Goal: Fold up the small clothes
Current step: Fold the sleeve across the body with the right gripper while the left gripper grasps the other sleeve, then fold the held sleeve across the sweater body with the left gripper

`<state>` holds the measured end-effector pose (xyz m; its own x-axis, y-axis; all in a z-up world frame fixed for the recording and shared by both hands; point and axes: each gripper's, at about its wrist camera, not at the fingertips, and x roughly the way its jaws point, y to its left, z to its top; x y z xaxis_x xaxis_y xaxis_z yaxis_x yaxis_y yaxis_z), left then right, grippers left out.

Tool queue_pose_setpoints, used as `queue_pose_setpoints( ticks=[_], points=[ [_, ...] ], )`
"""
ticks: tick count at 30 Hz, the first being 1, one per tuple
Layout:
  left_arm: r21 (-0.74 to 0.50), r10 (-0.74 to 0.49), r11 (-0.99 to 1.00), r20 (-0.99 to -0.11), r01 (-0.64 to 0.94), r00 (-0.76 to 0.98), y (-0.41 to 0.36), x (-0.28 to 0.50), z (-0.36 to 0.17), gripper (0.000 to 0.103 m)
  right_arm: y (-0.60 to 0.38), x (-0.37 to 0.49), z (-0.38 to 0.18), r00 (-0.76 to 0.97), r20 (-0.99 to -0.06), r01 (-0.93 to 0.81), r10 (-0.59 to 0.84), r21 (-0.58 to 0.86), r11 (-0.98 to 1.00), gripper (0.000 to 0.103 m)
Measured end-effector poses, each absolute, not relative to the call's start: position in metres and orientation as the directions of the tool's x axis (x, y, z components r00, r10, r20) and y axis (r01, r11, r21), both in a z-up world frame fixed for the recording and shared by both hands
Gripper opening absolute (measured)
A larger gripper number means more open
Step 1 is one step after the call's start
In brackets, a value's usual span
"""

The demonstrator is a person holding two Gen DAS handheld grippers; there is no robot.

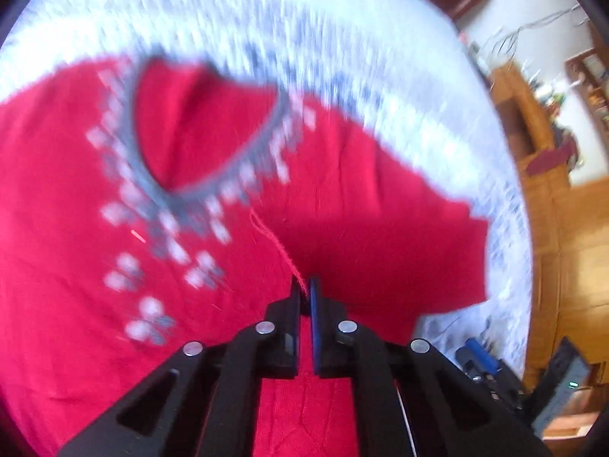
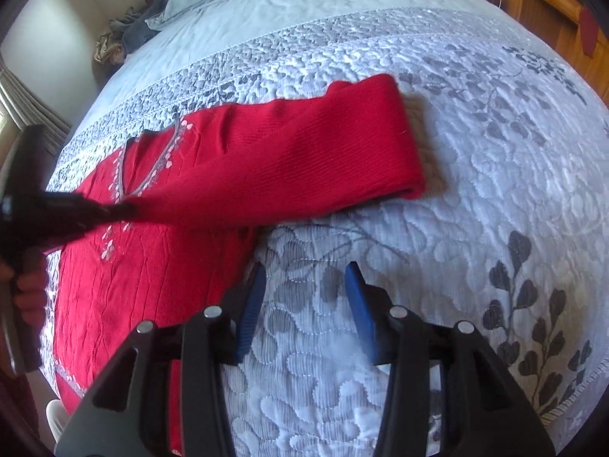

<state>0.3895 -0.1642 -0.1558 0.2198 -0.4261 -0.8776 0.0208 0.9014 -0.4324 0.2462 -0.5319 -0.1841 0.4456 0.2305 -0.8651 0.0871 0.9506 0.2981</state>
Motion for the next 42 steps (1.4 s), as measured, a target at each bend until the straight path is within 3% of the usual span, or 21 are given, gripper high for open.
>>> queue_pose_setpoints(
  ticks=[4, 7, 11, 18, 19, 20, 21, 25, 31, 32, 34, 35, 36, 39, 42],
  points=[
    [-0.352, -0.323, 0.936, -0.846, 0.011, 0.424, -0.093, 0.397, -0.099, 0.004, -0.540, 0.249, -0.174, 0.460, -0.854, 0.105, 0.243, 0.324, 0.940, 0.043],
    [-0.266, -0.212, 0.963, -0.848, -0.043, 0.485, -0.039, 0.406, -0.088, 0.004, -0.541, 0.260, -0.170, 0.464, -0.843, 0.120, 0.271, 0.362, 0.924, 0.052],
    [-0.209, -0.133, 0.970, -0.888, -0.128, 0.440, 0.009, 0.422, -0.121, 0.004, -0.536, 0.288, -0.185, 0.421, -0.839, 0.147, 0.346, 0.439, 0.886, 0.055],
    [-0.240, -0.155, 0.952, -0.913, -0.191, 0.378, 0.028, 0.424, -0.180, 0.004, -0.513, 0.345, -0.230, 0.297, -0.869, 0.204, 0.395, 0.462, 0.863, 0.059],
    [-0.239, -0.156, 0.953, -0.915, -0.188, 0.373, 0.029, 0.425, -0.185, 0.004, -0.511, 0.350, -0.232, 0.291, -0.875, 0.203, 0.386, 0.451, 0.869, 0.051],
    [-0.243, -0.160, 0.952, -0.913, -0.184, 0.376, 0.031, 0.424, -0.186, 0.004, -0.507, 0.354, -0.230, 0.281, -0.879, 0.188, 0.384, 0.443, 0.877, 0.026],
    [-0.250, -0.166, 0.951, -0.909, -0.180, 0.383, 0.032, 0.424, -0.184, 0.004, -0.505, 0.356, -0.229, 0.272, -0.876, 0.173, 0.398, 0.451, 0.875, 0.011],
    [-0.228, -0.158, 0.963, -0.910, -0.145, 0.383, 0.034, 0.424, -0.185, 0.005, -0.497, 0.354, -0.226, 0.241, -0.932, 0.156, 0.270, 0.312, 0.937, 0.007],
    [-0.200, -0.146, 0.972, -0.924, -0.124, 0.352, 0.033, 0.421, -0.206, 0.008, -0.487, 0.354, -0.233, 0.220, -0.954, 0.151, 0.201, 0.237, 0.960, 0.008],
    [-0.211, -0.156, 0.970, -0.922, -0.122, 0.354, 0.035, 0.420, -0.203, 0.011, -0.484, 0.352, -0.226, 0.234, -0.954, 0.143, 0.190, 0.226, 0.964, 0.014],
    [-0.220, -0.161, 0.966, -0.921, -0.135, 0.355, 0.044, 0.414, -0.192, 0.031, -0.482, 0.345, -0.218, 0.256, -0.951, 0.145, 0.176, 0.218, 0.965, 0.026],
    [-0.211, -0.146, 0.967, -0.918, -0.142, 0.368, 0.052, 0.408, -0.184, 0.053, -0.478, 0.336, -0.205, 0.290, -0.944, 0.135, 0.155, 0.201, 0.970, 0.028],
    [-0.202, -0.135, 0.969, -0.914, -0.142, 0.383, 0.058, 0.403, -0.179, 0.066, -0.478, 0.336, -0.200, 0.303, -0.941, 0.125, 0.152, 0.197, 0.972, 0.028],
    [-0.153, -0.079, 0.976, -0.913, -0.156, 0.401, 0.093, 0.382, -0.162, 0.076, -0.465, 0.324, -0.184, 0.326, -0.929, 0.087, 0.177, 0.216, 0.973, 0.028],
    [-0.138, -0.032, 0.953, -0.930, -0.268, 0.366, 0.158, 0.357, -0.160, 0.077, -0.443, 0.318, -0.178, 0.316, -0.926, 0.035, 0.207, 0.230, 0.973, 0.030]
  ],
)
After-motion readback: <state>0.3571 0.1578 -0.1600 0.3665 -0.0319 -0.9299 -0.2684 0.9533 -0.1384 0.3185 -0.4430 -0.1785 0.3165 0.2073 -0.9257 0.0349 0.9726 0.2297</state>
